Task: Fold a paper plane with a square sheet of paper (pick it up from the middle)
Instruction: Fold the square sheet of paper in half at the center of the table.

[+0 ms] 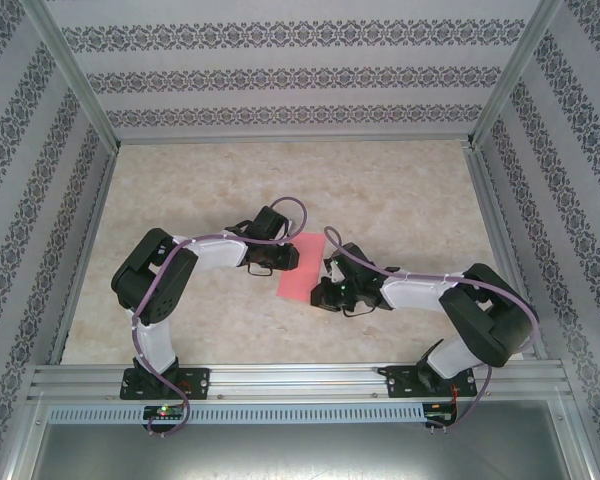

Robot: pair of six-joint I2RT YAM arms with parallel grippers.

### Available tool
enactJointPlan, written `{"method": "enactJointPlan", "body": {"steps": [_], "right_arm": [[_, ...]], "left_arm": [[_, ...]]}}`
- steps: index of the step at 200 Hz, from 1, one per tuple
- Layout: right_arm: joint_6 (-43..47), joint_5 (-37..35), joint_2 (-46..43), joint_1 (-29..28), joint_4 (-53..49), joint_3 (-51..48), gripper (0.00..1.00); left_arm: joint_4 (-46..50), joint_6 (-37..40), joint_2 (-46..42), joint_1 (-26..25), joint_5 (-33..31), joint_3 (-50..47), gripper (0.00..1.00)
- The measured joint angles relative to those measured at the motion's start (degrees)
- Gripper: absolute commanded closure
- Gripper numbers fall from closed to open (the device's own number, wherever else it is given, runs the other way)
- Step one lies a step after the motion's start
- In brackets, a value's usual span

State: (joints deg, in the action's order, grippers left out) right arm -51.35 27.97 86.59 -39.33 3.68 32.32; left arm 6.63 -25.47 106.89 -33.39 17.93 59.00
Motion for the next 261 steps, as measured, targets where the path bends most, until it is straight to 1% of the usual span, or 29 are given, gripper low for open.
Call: {"method": "enactJointPlan", "body": {"steps": [19,61,73,121,140,161,178,193,208,220,240,261], "right_arm": [[0.0,0.0,0.9,1.0,0.5,1.8,0.92],[-0.2,0.4,7.6,2.4,3.5,4.1,0.92],[0.1,1.0,8.0,2.6,3.7,4.2,0.92],[1.1,0.6,6.4,2.6,4.2,2.3,0.92],[2.1,-0.3,3.7,2.6,1.5,0.9,0.92],[3.3,-1.2,0.6,2.6,-4.4,0.5,0.91],[3.7,-1.4,-1.1,3.4,-6.7,0.6,0.88],[3.8,-1.3,-2.1,4.9,-7.6,1.2,0.81],[3.7,-1.0,-2.2,7.0,-7.7,2.9,0.79],[3.7,-0.9,-2.2,8.9,-7.3,4.4,0.73],[3.7,-0.8,-1.3,11.6,-6.7,7.0,0.69],[3.8,-0.7,1.4,13.6,-6.5,10.4,0.6]], "left_arm": [[0.0,0.0,0.0,0.0,0.0,0.0,0.75],[-0.1,0.0,0.0,0.0,0.0,-0.1,0.75],[-0.1,0.0,0.0,0.0,0.0,-0.1,0.75],[-0.1,0.0,0.0,0.0,0.0,-0.1,0.75],[-0.1,0.0,0.0,0.0,0.0,-0.1,0.75],[-0.1,0.0,0.0,0.0,0.0,-0.1,0.75],[-0.1,0.0,0.0,0.0,0.0,-0.1,0.75],[-0.1,0.0,0.0,0.0,0.0,-0.1,0.75],[-0.1,0.0,0.0,0.0,0.0,-0.1,0.75],[-0.1,0.0,0.0,0.0,0.0,-0.1,0.75],[-0.1,0.0,0.0,0.0,0.0,-0.1,0.75],[-0.1,0.0,0.0,0.0,0.0,-0.1,0.75]]}}
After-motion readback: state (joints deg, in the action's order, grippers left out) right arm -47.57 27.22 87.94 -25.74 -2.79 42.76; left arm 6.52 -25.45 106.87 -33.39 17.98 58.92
